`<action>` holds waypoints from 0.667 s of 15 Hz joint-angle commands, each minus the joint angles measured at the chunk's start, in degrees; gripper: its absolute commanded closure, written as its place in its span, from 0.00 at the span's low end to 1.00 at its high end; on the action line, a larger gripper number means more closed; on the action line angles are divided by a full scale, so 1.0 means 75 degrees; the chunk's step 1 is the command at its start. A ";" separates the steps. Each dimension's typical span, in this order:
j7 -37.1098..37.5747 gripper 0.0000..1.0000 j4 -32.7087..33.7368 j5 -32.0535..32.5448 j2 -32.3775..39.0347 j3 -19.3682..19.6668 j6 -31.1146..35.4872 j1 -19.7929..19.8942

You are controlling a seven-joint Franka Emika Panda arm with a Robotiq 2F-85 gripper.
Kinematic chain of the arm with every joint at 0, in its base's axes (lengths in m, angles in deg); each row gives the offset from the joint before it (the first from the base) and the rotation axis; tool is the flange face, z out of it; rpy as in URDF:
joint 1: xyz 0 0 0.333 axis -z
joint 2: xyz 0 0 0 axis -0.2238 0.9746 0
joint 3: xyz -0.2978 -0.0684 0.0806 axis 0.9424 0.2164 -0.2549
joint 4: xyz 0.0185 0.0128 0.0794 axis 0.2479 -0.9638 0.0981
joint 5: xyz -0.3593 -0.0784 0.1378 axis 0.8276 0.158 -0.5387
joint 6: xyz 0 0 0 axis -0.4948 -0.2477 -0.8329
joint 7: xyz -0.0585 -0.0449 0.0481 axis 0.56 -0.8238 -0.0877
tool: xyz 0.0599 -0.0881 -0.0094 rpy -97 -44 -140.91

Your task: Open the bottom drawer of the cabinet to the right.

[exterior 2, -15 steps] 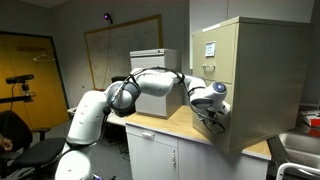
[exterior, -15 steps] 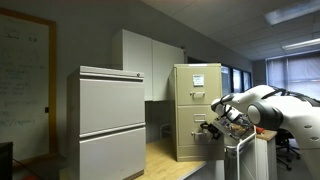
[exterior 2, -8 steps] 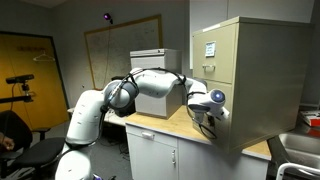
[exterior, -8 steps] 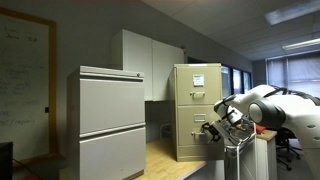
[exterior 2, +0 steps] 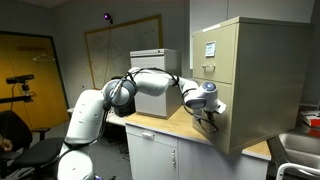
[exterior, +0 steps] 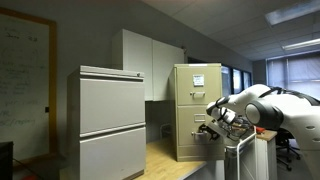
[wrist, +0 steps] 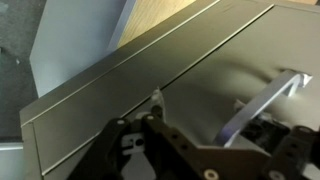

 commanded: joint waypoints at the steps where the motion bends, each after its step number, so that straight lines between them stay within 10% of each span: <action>1: 0.1005 0.56 0.0194 0.1936 0.0009 0.0294 -0.0156 -0.0412; 6: 0.1068 0.94 0.0502 0.3487 -0.0303 -0.0128 -0.1026 -0.0580; 10: 0.0870 0.93 -0.0009 0.3848 -0.0610 -0.0294 -0.0850 -0.0698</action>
